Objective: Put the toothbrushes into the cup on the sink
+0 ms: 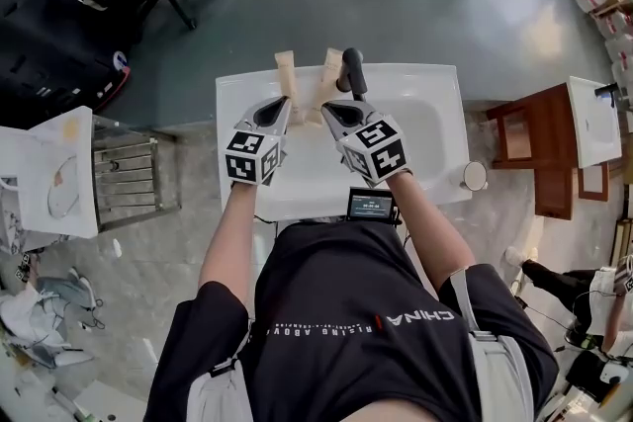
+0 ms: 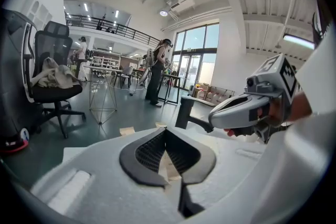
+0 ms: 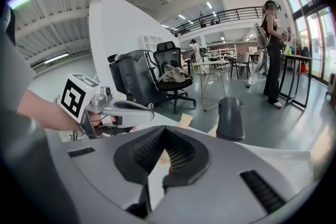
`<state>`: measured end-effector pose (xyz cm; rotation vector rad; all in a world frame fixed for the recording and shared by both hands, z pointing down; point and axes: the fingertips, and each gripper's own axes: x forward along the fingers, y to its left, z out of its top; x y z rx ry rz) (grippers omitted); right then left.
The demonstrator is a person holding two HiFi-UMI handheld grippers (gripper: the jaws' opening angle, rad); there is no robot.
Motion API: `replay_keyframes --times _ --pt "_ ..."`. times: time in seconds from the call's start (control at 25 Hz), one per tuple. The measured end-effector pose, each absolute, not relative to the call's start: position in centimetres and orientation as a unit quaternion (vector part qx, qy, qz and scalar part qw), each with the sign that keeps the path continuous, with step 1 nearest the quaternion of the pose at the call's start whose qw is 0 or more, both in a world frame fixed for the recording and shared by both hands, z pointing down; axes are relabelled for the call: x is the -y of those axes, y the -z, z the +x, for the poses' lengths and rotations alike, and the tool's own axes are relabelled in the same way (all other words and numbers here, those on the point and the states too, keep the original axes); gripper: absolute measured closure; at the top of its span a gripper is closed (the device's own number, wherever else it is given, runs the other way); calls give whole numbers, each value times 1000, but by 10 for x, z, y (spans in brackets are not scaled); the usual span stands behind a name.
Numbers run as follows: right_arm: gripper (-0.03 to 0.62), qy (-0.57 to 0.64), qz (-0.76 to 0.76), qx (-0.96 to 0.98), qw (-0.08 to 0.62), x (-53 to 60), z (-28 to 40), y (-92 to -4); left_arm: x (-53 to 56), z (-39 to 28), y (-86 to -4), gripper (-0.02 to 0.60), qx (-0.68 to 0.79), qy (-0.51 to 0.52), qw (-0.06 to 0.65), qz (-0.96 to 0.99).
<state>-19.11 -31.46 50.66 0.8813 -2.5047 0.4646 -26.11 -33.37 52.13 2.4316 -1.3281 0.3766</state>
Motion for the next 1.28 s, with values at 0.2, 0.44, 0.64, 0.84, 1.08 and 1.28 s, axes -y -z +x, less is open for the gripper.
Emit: replay_keyframes --times 0.2,0.44,0.64,0.84,1.08,1.28 --pt "585 -172 309 905 238 333 -210 -503 367 -276 -526 575 485 -156 171 843" --pt "585 -203 367 873 247 367 -222 -521 399 -288 -573 483 505 -178 223 815" --pt "585 -208 408 851 255 386 -226 -541 415 -293 -616 399 504 -204 266 796" --pt "585 -224 413 846 252 390 -229 -553 422 -294 -645 383 504 -223 289 783" --pt "585 -232 413 844 251 394 -231 -556 425 -292 -661 385 503 -239 305 772" --pt "585 -234 410 844 253 395 -233 -560 424 -287 -664 465 493 -252 309 773"
